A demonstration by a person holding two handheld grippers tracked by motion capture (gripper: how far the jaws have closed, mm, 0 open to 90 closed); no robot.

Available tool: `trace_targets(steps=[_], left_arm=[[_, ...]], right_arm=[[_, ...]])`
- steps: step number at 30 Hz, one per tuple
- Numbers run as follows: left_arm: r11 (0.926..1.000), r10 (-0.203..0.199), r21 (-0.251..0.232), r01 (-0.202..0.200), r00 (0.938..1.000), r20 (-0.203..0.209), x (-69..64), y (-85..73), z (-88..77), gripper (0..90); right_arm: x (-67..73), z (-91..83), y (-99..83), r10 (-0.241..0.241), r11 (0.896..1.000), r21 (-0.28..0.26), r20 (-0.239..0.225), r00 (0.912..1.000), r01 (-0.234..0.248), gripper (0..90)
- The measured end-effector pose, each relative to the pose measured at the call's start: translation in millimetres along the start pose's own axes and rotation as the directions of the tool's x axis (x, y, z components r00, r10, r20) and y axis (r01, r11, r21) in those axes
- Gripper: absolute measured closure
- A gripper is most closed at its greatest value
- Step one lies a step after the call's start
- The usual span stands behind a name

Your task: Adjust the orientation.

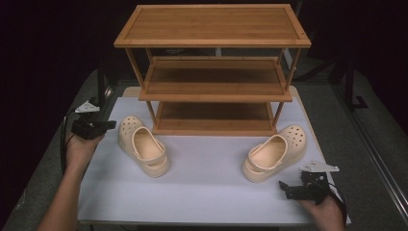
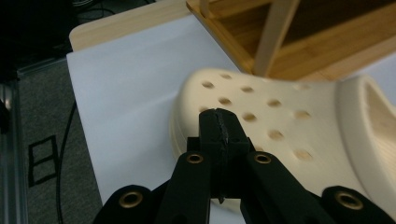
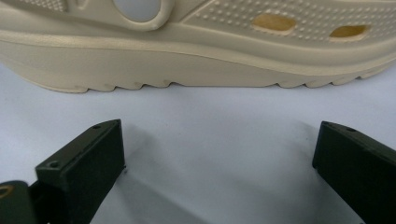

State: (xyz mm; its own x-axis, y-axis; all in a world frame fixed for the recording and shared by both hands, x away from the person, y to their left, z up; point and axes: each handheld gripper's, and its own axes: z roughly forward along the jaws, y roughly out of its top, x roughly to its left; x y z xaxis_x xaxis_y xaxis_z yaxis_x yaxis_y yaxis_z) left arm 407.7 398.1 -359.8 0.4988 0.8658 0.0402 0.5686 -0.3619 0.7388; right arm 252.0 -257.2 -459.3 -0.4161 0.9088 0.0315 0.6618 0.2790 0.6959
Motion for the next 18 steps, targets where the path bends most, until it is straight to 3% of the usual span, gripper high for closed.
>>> trace_targets(steps=[9,13,18], left_arm=[[0.9991,0.022,0.036,-0.021,0.9992,-0.033,17.1,15.9,35.3,90.0],[0.9985,0.016,0.054,-0.014,0.9987,-0.049,25.0,16.9,51.7,90.0],[0.9987,-0.01,0.05,0.012,0.9994,-0.032,29.8,16.5,67.1,90.0]], right_arm=[[-0.5,-0.2,-0.2,0.004,1.0,-0.002,-0.005,1.0,-0.004,1.7],[-0.9,-0.3,-0.3,0.007,1.0,-0.004,-0.007,1.0,-0.007,1.7],[-1.8,-0.5,-0.4,0.009,1.0,-0.008,-0.012,0.9999,-0.009,1.7]])
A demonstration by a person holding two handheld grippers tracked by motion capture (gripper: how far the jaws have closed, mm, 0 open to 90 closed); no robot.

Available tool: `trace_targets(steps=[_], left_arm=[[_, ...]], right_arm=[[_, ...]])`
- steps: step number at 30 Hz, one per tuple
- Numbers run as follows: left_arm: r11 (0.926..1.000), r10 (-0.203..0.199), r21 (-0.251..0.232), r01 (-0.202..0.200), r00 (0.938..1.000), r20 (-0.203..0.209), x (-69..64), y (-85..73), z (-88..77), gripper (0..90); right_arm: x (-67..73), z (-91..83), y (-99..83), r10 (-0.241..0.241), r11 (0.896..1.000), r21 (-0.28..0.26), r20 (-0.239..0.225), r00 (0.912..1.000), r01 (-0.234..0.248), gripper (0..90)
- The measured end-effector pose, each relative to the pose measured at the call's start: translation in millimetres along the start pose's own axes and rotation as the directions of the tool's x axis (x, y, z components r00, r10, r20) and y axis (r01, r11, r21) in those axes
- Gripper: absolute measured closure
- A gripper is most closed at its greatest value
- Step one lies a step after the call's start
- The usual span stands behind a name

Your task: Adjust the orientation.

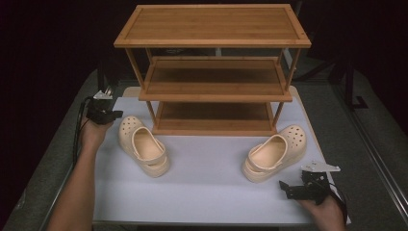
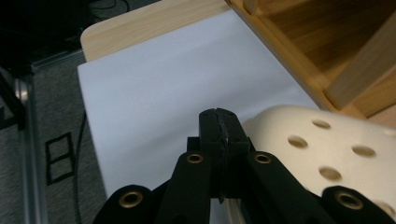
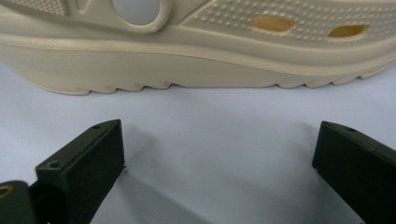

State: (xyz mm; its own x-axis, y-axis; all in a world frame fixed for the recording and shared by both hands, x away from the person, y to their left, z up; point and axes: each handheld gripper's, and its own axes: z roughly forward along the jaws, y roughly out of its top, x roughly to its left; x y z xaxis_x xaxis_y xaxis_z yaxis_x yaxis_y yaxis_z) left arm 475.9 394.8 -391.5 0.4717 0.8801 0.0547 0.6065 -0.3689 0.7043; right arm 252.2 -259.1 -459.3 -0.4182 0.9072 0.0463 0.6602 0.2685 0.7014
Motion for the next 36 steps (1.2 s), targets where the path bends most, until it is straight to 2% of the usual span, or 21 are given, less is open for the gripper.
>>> trace_targets(steps=[2,11,18,23,31,36], left_arm=[[0.9997,-0.002,0.023,0.002,0.9999,0.015,-0.1,-2.9,8.6,90.0],[0.9999,-0.014,0.01,0.013,0.9987,0.049,-1.5,-5.3,10.6,90.0],[0.9997,-0.016,-0.016,0.018,0.9968,0.078,-5.5,-8.9,10.8,90.0],[0.997,-0.048,-0.055,0.054,0.9932,0.106,-8.8,-17.0,8.7,90.0],[0.9981,-0.019,-0.056,0.026,0.9928,0.118,-19.4,-21.0,3.7,90.0],[0.9983,-0.001,-0.058,0.009,0.9905,0.138,-28.5,-23.8,0.4,90.0]], right_arm=[[-0.3,-0.2,0.0,0.003,1.0,0.0,-0.002,1.0,-0.003,1.7],[-0.2,-0.2,-0.1,0.002,1.0,0.0,-0.002,1.0,-0.002,1.7],[-0.2,-0.1,-0.1,0.0,1.0,0.0,0.0,1.0,0.0,1.7],[-0.2,-0.3,-0.2,0.003,1.0,0.0,-0.002,1.0,-0.003,1.7],[-0.1,-0.1,-0.1,0.0,1.0,0.0,-0.001,1.0,0.0,1.7],[0.2,0.1,0.0,-0.001,1.0,0.0,0.002,1.0,0.001,1.7]])
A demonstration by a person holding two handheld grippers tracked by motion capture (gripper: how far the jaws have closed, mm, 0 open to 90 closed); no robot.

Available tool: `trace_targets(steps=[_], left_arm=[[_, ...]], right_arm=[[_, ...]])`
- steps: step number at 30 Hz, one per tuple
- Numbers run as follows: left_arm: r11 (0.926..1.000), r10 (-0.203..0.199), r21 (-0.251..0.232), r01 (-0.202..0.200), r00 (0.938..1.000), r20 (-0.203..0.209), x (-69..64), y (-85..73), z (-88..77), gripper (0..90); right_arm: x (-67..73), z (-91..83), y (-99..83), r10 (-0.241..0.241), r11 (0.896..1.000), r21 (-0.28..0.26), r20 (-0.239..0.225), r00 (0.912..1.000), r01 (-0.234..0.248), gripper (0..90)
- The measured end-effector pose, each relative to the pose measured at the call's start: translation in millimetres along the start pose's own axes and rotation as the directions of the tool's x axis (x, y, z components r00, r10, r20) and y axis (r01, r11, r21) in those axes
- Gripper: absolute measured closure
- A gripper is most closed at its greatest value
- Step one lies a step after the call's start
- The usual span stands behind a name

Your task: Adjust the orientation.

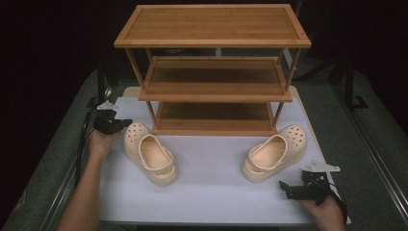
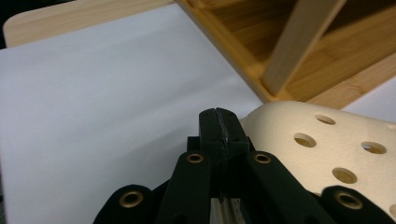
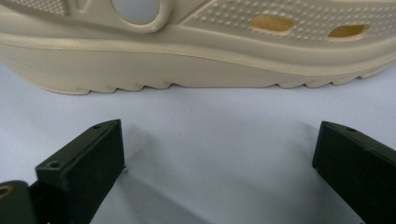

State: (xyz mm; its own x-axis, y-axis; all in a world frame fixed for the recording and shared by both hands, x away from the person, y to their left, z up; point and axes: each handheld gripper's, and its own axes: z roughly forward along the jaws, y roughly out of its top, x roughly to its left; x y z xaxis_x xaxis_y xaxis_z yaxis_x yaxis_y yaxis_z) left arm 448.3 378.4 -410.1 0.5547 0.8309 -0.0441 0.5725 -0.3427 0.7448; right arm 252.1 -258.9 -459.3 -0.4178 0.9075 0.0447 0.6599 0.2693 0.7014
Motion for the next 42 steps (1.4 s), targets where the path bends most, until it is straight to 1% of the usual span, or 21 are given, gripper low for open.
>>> trace_targets(steps=[4,5,6,7,8,9,13,14,16,19,20,21,22,26,29,33,37,39,40,41,42], left_arm=[[0.9999,0.012,0.002,-0.012,0.9999,0.008,-12.1,-1.7,-1.6,90.0],[0.9999,0.012,0.002,-0.012,0.9999,0.008,-12.1,-1.7,-1.6,90.0],[0.9997,0.021,0.008,-0.021,0.9997,0.011,-17.6,-1.6,-2.2,90.0],[0.9997,0.021,0.008,-0.021,0.9997,0.011,-17.6,-1.6,-2.2,90.0],[0.9995,0.029,0.01,-0.029,0.9994,0.018,-23.2,-1.6,-2.3,90.0],[0.9995,0.029,0.01,-0.029,0.9994,0.018,-23.2,-1.6,-2.3,90.0],[0.9993,0.036,0.011,-0.036,0.9985,0.04,-36.6,-2.6,-2.6,90.0],[0.9993,0.036,0.011,-0.036,0.9985,0.04,-36.6,-2.6,-2.6,90.0],[0.9991,0.041,0.01,-0.042,0.998,0.048,-45.0,-3.2,-2.5,90.0],[0.9987,0.048,0.013,-0.048,0.9976,0.05,-50.5,-2.8,-2.8,90.0],[0.9985,0.053,0.014,-0.054,0.9959,0.073,-56.2,-3.1,-2.1,90.0],[0.9985,0.053,0.014,-0.054,0.9959,0.073,-56.2,-3.1,-2.1,90.0],[0.9979,0.062,0.014,-0.063,0.9953,0.074,-62.0,-3.3,-1.5,90.0],[0.9974,0.067,0.018,-0.069,0.9942,0.084,-68.8,-4.0,-2.2,90.0],[0.9964,0.079,0.024,-0.081,0.9925,0.094,-78.7,-5.2,-3.7,90.0],[0.9953,0.091,0.025,-0.094,0.9915,0.093,-82.9,-4.8,-3.8,90.0],[0.9951,0.091,0.027,-0.095,0.9908,0.099,-81.0,-5.3,-4.5,90.0],[0.9957,0.088,0.018,-0.09,0.991,0.101,-78.8,-5.0,-8.6,90.0],[0.9967,0.081,0.004,-0.081,0.9926,0.091,-75.6,-4.5,-18.1,90.0],[0.9967,0.081,0.004,-0.081,0.9926,0.091,-75.6,-4.5,-18.1,90.0],[0.9973,0.074,-0.013,-0.073,0.9937,0.084,-74.9,-7.5,-29.7,90.0]], right_arm=[[0.1,0.0,0.0,0.0,1.0,0.001,0.001,1.0,0.0,1.7],[0.1,0.0,0.0,-0.001,1.0,0.001,0.001,1.0,0.001,1.7],[0.1,0.0,0.0,0.0,1.0,0.001,0.001,1.0,0.0,1.7],[0.1,0.0,0.0,0.0,1.0,0.001,0.001,1.0,0.0,1.7],[0.1,0.0,0.0,-0.001,1.0,0.001,0.001,1.0,0.001,1.7],[0.1,0.0,0.0,-0.001,1.0,0.001,0.001,1.0,0.001,1.7],[0.2,0.0,0.1,-0.001,1.0,0.002,0.001,1.0,0.001,1.7],[0.2,0.0,0.1,-0.001,1.0,0.002,0.001,1.0,0.001,1.7],[0.1,0.0,0.0,-0.001,1.0,0.001,0.001,1.0,0.001,1.7],[0.2,0.0,0.0,-0.001,1.0,0.001,0.001,1.0,0.001,1.7],[0.1,0.0,0.0,-0.001,1.0,0.001,0.001,1.0,0.001,1.7],[0.1,0.0,0.0,-0.001,1.0,0.001,0.001,1.0,0.001,1.7],[0.1,0.0,0.0,0.0,1.0,0.001,0.0,1.0,0.0,1.7],[0.0,0.0,0.1,0.0,1.0,0.001,0.0,1.0,0.0,1.7],[0.0,0.0,0.0,0.0,1.0,0.001,0.0,1.0,0.0,1.7],[0.0,0.0,0.1,-0.001,1.0,0.002,0.0,1.0,0.001,1.7],[0.6,0.0,0.2,0.0,1.0,0.004,0.002,1.0,0.0,1.7],[0.5,0.0,0.2,0.001,1.0,0.004,0.002,1.0,-0.001,1.7],[0.2,0.1,0.1,-0.002,1.0,0.002,0.002,1.0,0.002,1.7],[0.2,0.0,0.1,-0.002,1.0,0.002,0.002,1.0,0.002,1.7],[0.2,0.0,0.1,-0.001,1.0,0.002,0.001,1.0,0.001,1.7]])
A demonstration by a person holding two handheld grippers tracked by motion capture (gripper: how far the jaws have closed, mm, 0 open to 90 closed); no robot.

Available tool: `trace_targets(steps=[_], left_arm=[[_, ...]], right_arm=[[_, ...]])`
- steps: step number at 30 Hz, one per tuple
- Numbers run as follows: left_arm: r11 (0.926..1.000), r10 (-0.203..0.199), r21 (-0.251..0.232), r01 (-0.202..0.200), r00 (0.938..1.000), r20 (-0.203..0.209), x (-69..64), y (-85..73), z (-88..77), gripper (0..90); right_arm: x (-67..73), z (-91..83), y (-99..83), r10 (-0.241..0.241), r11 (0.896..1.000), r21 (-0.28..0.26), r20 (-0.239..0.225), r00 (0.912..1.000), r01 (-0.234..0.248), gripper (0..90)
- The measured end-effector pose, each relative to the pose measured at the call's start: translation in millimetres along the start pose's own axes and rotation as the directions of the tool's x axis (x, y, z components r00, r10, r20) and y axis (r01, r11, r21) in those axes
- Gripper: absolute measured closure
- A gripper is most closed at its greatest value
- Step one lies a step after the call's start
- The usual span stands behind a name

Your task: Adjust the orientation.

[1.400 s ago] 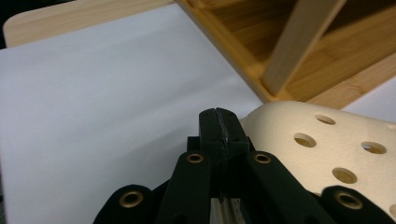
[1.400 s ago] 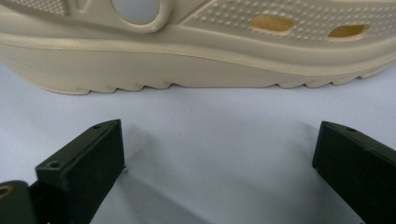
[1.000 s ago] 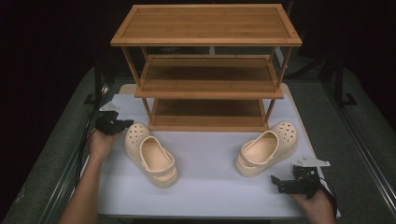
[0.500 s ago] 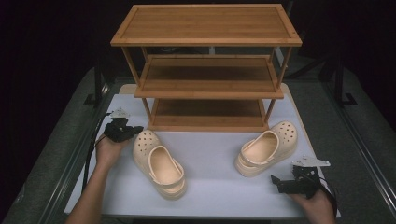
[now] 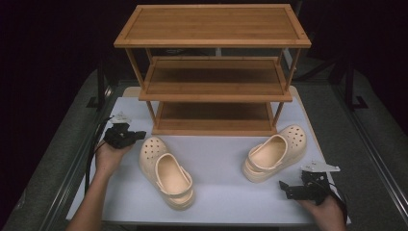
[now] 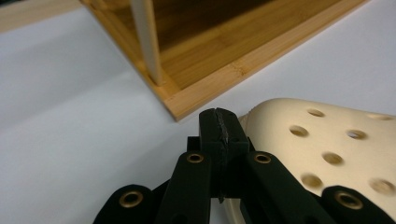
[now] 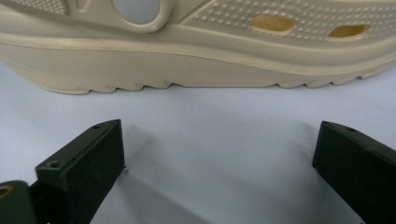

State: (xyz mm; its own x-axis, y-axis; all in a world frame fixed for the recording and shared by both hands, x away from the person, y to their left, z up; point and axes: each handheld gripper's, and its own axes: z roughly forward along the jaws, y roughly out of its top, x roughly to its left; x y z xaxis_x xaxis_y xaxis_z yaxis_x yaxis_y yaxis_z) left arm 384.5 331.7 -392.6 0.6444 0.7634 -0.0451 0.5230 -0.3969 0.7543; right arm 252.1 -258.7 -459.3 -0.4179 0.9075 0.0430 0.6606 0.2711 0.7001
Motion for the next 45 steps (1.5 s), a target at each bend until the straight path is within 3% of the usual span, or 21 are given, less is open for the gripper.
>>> trace_targets(steps=[4,6,14,17,22,26,34,45], left_arm=[[1.0,-0.004,-0.001,0.004,0.9998,-0.021,-4.2,-10.5,-15.9,90.0],[0.9997,-0.024,-0.002,0.024,0.9992,-0.031,-9.2,-24.1,-29.3,90.0],[0.9993,-0.036,0.001,0.036,0.9991,-0.023,-26.9,-57.3,-55.5,90.0],[0.9993,-0.036,0.008,0.036,0.9992,-0.017,-33.6,-65.3,-59.5,90.0],[0.9981,-0.009,0.06,0.009,0.9999,0.006,-58.3,-89.7,-65.0,90.0],[0.9971,-0.018,0.075,0.016,0.9996,0.023,-64.4,-101.1,-66.3,90.0],[0.997,-0.008,0.077,0.004,0.9988,0.048,-63.9,-96.3,-54.7,90.0],[0.9986,0.026,0.044,-0.028,0.9984,0.051,-59.9,-73.5,-31.3,90.0]], right_arm=[[-0.1,0.0,0.0,0.001,1.0,0.0,-0.001,1.0,-0.001,1.7],[0.0,0.0,0.0,0.0,1.0,0.0,0.0,1.0,0.0,1.7],[0.6,-0.1,0.2,0.0,1.0,0.005,0.003,1.0,0.0,1.7],[0.6,0.0,0.2,-0.001,1.0,0.005,0.003,1.0,0.001,1.7],[0.8,0.0,0.2,-0.001,1.0,0.005,0.004,1.0,0.001,1.7],[1.1,0.2,0.3,-0.005,1.0,0.007,0.007,1.0,0.004,1.7],[1.2,0.4,0.4,-0.006,1.0,0.007,0.009,0.9999,0.006,1.7],[1.4,0.5,0.5,-0.005,1.0,0.007,0.008,0.9999,0.005,1.7]])
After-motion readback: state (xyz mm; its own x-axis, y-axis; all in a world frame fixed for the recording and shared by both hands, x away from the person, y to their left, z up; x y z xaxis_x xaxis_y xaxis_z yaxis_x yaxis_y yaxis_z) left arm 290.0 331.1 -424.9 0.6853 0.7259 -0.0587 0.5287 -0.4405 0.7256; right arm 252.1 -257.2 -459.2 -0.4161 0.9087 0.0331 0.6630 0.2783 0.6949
